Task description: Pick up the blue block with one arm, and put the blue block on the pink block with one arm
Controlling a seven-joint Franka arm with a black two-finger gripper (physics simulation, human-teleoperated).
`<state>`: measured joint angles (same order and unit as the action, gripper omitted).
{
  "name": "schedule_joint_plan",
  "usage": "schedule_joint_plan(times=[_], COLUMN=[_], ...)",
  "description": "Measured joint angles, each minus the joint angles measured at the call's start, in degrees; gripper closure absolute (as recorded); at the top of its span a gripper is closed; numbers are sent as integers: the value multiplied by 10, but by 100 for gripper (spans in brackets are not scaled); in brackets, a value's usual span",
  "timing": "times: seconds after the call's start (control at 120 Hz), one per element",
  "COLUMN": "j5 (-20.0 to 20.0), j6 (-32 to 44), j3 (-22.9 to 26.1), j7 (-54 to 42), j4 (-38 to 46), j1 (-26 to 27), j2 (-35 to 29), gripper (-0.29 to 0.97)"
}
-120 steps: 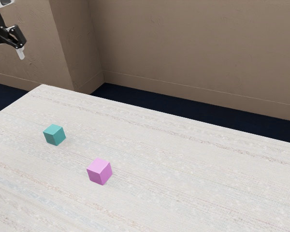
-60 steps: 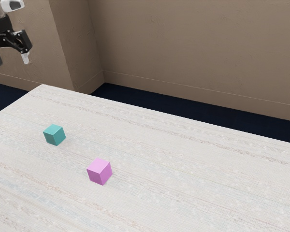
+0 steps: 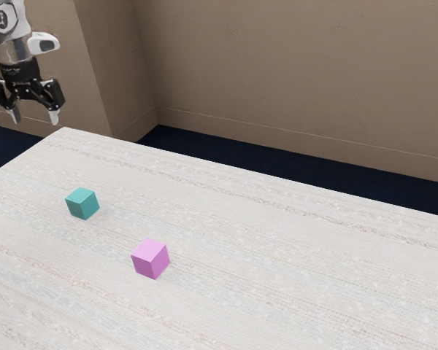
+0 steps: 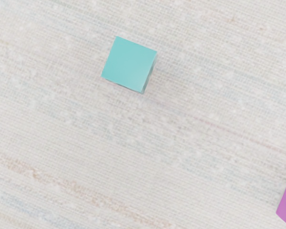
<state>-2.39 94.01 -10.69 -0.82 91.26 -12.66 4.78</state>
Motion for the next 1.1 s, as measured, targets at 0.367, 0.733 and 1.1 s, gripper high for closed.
schedule_joint_plan(times=[0.367,0.733,1.1], j5=[51,98,21], j6=[181,201,201], j3=[-49,-33,-20], j7=[-45,-191,-321], j4=[82,75,83], j1=[-49,-49,-59], j2=[99,138,147], gripper=[0,0,0])
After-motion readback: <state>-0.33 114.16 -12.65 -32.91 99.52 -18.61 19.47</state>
